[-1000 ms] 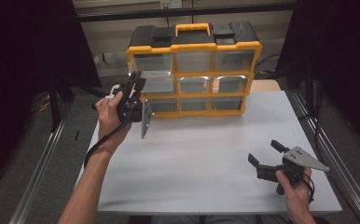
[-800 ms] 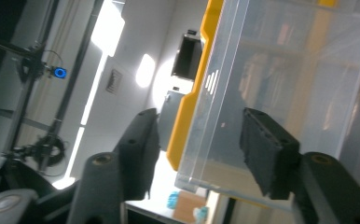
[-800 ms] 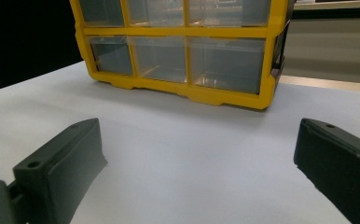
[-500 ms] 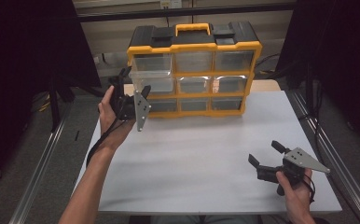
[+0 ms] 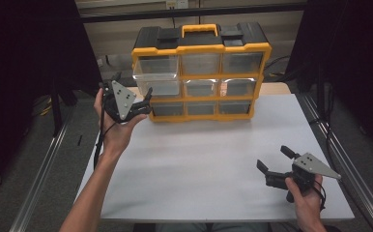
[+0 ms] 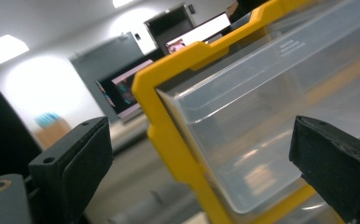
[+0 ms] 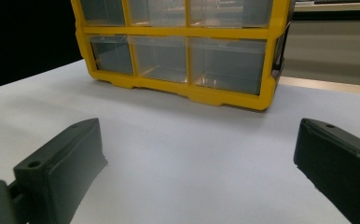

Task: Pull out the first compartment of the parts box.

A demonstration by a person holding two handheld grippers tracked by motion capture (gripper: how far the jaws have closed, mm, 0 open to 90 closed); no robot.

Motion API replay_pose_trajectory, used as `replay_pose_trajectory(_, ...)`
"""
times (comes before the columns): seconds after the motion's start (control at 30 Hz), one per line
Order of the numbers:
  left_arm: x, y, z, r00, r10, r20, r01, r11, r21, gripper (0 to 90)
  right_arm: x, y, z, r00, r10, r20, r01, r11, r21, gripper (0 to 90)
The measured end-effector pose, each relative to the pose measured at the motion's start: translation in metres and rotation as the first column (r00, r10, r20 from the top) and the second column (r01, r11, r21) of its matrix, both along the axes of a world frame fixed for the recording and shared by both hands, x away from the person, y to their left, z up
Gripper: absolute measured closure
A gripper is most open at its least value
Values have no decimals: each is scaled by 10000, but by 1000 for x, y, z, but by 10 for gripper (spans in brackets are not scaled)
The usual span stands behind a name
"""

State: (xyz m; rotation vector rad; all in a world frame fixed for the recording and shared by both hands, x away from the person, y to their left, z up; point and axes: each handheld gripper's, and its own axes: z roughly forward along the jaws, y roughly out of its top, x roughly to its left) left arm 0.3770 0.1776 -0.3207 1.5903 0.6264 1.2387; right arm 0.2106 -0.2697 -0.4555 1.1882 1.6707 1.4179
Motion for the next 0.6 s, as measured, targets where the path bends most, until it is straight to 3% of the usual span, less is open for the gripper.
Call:
replay_pose_trajectory(0.03,0,4,1,9985,-166,-516,131,9976,-677,57,0,0,0,10000,26,-28,-26,10000,-13,11)
replay_pose_trajectory(0.07,0,6,0,9976,-229,-648,155,9936,-1117,57,0,0,0,10000,29,-35,-29,10000,-6,11)
replay_pose_trajectory(0.1,0,8,0,9945,-407,-963,256,9879,-1529,55,0,0,0,10000,31,-37,-31,10000,-7,11)
replay_pose_trajectory(0.13,0,11,-1,9887,-632,-1360,338,9773,-2092,51,0,0,0,10000,34,-26,-34,10000,-19,11)
replay_pose_trajectory(0.17,0,11,-1,9887,-632,-1360,338,9773,-2092,48,0,0,0,10000,34,-26,-34,10000,-19,11)
replay_pose_trajectory(0.23,-1,12,-3,9813,-698,-1794,235,9684,-2482,43,1,1,0,10000,67,-16,-67,10000,-14,10)
replay_pose_trajectory(0.33,-2,14,-7,9792,-652,-1922,126,9647,-2631,32,1,2,0,9999,131,-27,-131,9999,14,9)
replay_pose_trajectory(0.37,-2,18,-11,9710,-915,-2210,157,9464,-3226,29,1,3,0,9999,157,-43,-157,9999,25,9)
replay_pose_trajectory(0.4,-2,18,-11,9710,-915,-2210,157,9464,-3226,27,1,3,0,9999,157,-43,-157,9999,25,9)
replay_pose_trajectory(0.43,-3,20,-13,9690,-1020,-2248,203,9405,-3391,27,1,3,0,9999,149,-47,-149,9999,23,8)
replay_pose_trajectory(0.47,-4,21,-15,9673,-972,-2341,121,9402,-3404,24,1,2,0,9999,117,-21,-117,9999,-13,8)
replay_pose_trajectory(0.53,-7,24,-18,9671,-764,-2425,-8,9529,-3032,19,1,2,0,9999,133,-49,-134,9999,-3,6)
replay_pose_trajectory(0.6,-10,26,-22,9646,-861,-2492,46,9504,-3109,18,1,1,0,9999,98,-45,-98,10000,9,3)
